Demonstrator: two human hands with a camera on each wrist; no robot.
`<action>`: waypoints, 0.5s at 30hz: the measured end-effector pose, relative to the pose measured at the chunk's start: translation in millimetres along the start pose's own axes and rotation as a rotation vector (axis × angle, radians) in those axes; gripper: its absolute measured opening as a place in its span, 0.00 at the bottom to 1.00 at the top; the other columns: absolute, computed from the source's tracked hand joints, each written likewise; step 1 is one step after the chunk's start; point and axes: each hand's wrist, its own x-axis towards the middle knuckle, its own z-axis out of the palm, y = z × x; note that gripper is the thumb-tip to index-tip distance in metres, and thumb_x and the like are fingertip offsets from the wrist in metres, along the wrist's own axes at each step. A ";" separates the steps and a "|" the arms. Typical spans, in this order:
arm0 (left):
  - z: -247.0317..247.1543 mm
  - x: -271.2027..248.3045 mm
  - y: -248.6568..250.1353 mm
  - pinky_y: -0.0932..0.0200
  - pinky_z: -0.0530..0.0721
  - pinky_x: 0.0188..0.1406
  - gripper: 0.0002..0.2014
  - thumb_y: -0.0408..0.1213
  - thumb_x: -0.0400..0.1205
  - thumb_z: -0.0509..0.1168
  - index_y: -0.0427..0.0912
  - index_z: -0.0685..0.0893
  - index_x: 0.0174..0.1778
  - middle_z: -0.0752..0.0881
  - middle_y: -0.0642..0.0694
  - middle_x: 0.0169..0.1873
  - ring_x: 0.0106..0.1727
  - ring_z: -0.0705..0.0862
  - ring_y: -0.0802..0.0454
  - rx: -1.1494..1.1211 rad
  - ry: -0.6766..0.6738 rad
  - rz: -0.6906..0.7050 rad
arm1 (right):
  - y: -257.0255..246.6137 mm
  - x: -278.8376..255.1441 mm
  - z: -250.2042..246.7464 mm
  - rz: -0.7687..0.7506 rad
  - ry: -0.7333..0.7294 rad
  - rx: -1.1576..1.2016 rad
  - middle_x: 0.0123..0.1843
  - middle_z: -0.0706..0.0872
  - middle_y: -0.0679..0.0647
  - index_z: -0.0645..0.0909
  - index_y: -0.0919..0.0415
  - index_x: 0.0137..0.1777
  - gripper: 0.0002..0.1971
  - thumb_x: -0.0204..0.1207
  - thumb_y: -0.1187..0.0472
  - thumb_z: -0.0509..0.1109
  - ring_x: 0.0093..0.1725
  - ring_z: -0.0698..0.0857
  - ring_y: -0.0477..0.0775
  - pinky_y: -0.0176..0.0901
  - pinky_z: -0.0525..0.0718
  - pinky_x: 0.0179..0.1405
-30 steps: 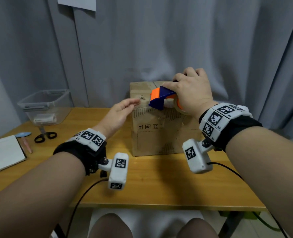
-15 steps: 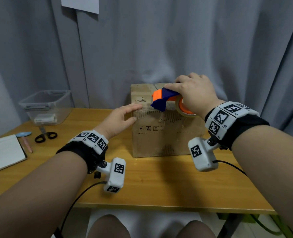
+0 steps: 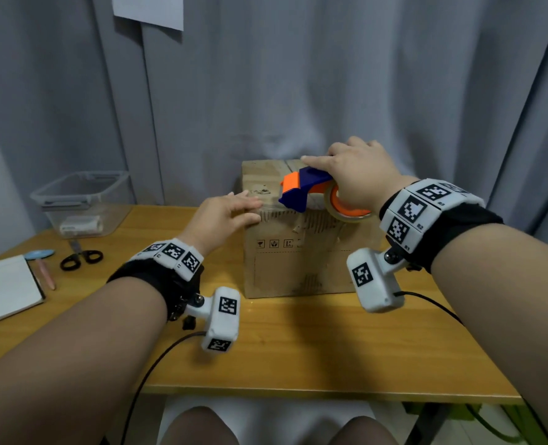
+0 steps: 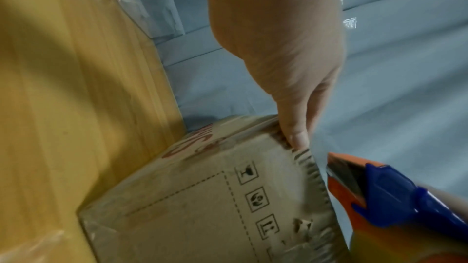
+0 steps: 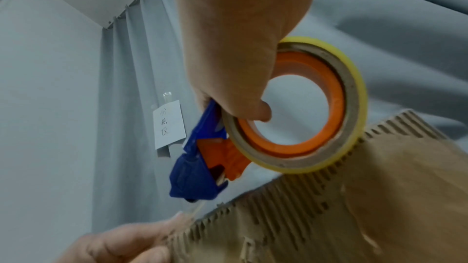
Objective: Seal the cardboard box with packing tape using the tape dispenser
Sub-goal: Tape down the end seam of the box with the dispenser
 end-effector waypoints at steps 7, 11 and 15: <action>1.0 -1.4 14.7 0.66 0.61 0.74 0.23 0.39 0.80 0.68 0.45 0.76 0.72 0.77 0.50 0.71 0.74 0.73 0.56 0.294 -0.062 0.144 | 3.1 17.9 -2.0 -0.076 -0.087 -0.030 0.48 0.68 0.51 0.58 0.38 0.79 0.33 0.74 0.37 0.62 0.47 0.70 0.56 0.49 0.68 0.47; -18.4 1.2 6.8 0.73 0.60 0.71 0.17 0.38 0.80 0.67 0.43 0.82 0.66 0.82 0.50 0.66 0.69 0.78 0.57 0.305 -0.089 0.163 | 0.3 25.7 -1.9 -0.102 -0.056 0.006 0.47 0.68 0.51 0.55 0.35 0.79 0.31 0.78 0.41 0.60 0.47 0.73 0.58 0.48 0.68 0.45; -44.6 -6.5 -14.6 0.69 0.61 0.73 0.16 0.35 0.80 0.68 0.42 0.84 0.64 0.83 0.48 0.64 0.69 0.79 0.55 0.353 -0.110 0.124 | -25.0 32.3 -10.2 -0.189 0.025 0.041 0.50 0.69 0.54 0.53 0.34 0.80 0.30 0.80 0.53 0.56 0.56 0.76 0.63 0.48 0.66 0.49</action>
